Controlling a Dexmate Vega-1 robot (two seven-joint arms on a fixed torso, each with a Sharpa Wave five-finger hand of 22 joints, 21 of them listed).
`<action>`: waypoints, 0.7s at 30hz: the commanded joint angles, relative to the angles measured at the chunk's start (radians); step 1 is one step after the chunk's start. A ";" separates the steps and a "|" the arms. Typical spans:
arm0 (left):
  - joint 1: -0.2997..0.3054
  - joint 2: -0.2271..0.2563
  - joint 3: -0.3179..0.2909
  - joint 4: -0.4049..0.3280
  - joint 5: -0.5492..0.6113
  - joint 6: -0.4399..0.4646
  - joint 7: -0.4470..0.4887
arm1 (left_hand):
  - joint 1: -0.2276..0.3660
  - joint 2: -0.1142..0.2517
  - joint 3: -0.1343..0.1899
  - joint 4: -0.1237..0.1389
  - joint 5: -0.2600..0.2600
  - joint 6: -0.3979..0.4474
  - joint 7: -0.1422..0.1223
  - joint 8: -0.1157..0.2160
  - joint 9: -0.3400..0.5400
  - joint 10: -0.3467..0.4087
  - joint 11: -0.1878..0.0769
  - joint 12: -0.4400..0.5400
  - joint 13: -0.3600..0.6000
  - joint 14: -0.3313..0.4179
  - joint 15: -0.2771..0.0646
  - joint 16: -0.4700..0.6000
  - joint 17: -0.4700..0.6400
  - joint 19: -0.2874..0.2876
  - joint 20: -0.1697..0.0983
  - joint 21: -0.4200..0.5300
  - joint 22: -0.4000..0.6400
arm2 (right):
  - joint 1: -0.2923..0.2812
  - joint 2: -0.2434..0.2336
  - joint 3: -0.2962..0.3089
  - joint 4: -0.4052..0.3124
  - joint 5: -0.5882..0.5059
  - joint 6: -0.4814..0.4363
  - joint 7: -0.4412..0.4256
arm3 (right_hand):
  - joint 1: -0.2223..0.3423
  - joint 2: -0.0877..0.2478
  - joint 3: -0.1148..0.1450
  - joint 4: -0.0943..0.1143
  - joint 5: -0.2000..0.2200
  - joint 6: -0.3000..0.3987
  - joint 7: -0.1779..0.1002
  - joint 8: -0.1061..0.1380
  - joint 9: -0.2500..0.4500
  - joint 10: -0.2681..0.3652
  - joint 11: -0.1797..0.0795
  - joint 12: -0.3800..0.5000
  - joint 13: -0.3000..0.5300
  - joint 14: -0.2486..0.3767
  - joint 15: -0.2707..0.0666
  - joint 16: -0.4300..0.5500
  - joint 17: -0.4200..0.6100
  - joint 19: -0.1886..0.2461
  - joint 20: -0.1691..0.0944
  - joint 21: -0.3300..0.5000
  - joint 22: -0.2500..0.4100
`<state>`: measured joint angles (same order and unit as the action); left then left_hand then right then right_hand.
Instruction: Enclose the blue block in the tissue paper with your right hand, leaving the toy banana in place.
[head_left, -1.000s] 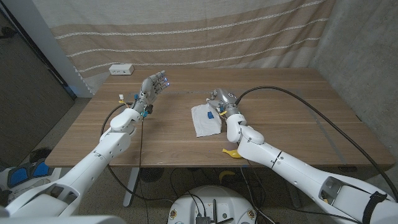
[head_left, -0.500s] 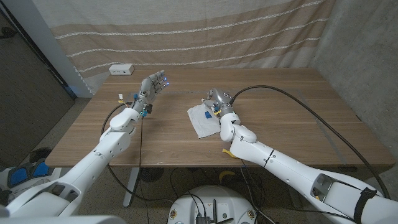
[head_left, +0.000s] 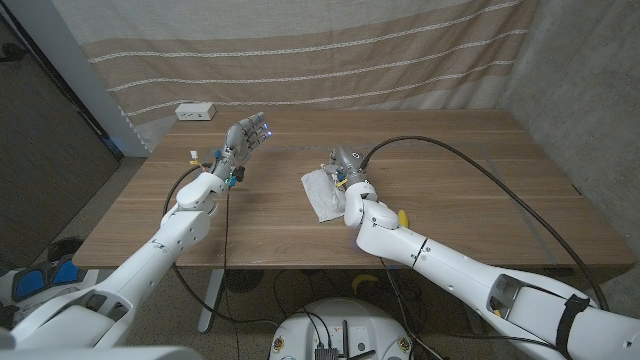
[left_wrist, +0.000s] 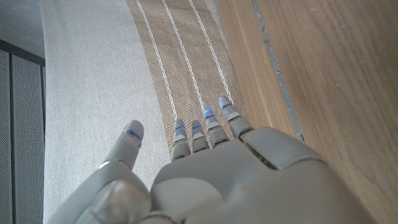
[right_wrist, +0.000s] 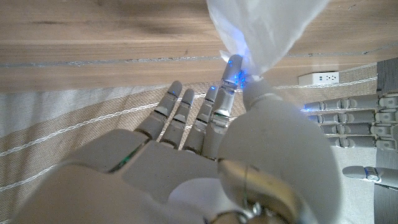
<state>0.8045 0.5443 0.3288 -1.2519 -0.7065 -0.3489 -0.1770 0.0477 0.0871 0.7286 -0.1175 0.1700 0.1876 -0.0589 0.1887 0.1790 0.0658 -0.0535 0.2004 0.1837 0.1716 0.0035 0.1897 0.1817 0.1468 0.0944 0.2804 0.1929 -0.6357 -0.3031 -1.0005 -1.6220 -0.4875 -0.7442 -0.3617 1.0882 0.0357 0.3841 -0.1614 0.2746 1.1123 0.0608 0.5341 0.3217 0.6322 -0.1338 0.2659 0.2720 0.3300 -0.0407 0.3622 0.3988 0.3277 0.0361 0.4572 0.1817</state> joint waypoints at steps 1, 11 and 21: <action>-0.003 -0.004 -0.001 0.006 -0.002 0.003 0.006 | 0.006 0.051 0.000 -0.006 0.003 -0.004 0.002 -0.002 0.003 -0.002 0.003 -0.001 0.002 0.000 0.002 -0.001 0.002 0.008 0.002 -0.004 0.006 | 0.028 0.006 -0.045 0.002 0.032 -0.043 0.039 | -0.007 0.000 0.008 -0.002 0.011 0.003 0.006 -0.003 0.003 0.004 0.010 -0.003 0.003 -0.010 -0.096 -0.003 0.003 -0.008 0.003 -0.002 0.002; -0.013 -0.011 0.002 0.021 0.000 0.000 0.004 | 0.006 0.051 0.000 -0.006 0.004 -0.004 0.002 -0.002 0.003 -0.003 0.002 -0.001 0.002 0.001 0.003 -0.001 0.002 0.009 0.002 -0.004 0.006 | 0.030 0.002 -0.048 0.010 0.063 -0.004 0.031 | -0.009 0.003 0.008 -0.002 0.014 -0.007 0.000 -0.009 0.003 0.000 0.014 -0.006 0.006 -0.015 -0.093 0.001 0.008 -0.012 0.003 -0.006 0.002; -0.025 -0.019 0.008 0.041 0.004 -0.008 -0.007 | 0.005 0.052 0.000 -0.005 0.004 -0.004 0.002 -0.002 0.003 -0.002 0.003 -0.001 0.002 0.001 0.001 0.000 0.002 0.010 0.002 -0.004 0.006 | 0.019 -0.017 -0.025 -0.013 0.109 0.023 0.049 | -0.144 0.065 -0.035 0.055 0.007 -0.127 0.020 -0.117 -0.059 -0.036 0.053 -0.018 0.016 -0.029 -0.077 0.027 0.045 -0.008 0.009 -0.009 0.005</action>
<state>0.7917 0.5349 0.3318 -1.2312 -0.7057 -0.3502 -0.1760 0.0478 0.0871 0.7286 -0.1175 0.1700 0.1840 -0.0553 0.1887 0.1790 0.0621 -0.0498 0.2004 0.1837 0.1716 0.0036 0.1897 0.1817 0.1468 0.0944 0.2804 0.1929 -0.6086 -0.3063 -1.0439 -1.6172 -0.4275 -0.7501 -0.3251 0.9947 0.0866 0.3598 -0.1260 0.2824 1.0248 0.0752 0.4544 0.2817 0.6051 -0.0994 0.2531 0.2825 0.3069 -0.0426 0.3802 0.4308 0.3155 0.0412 0.4511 0.1841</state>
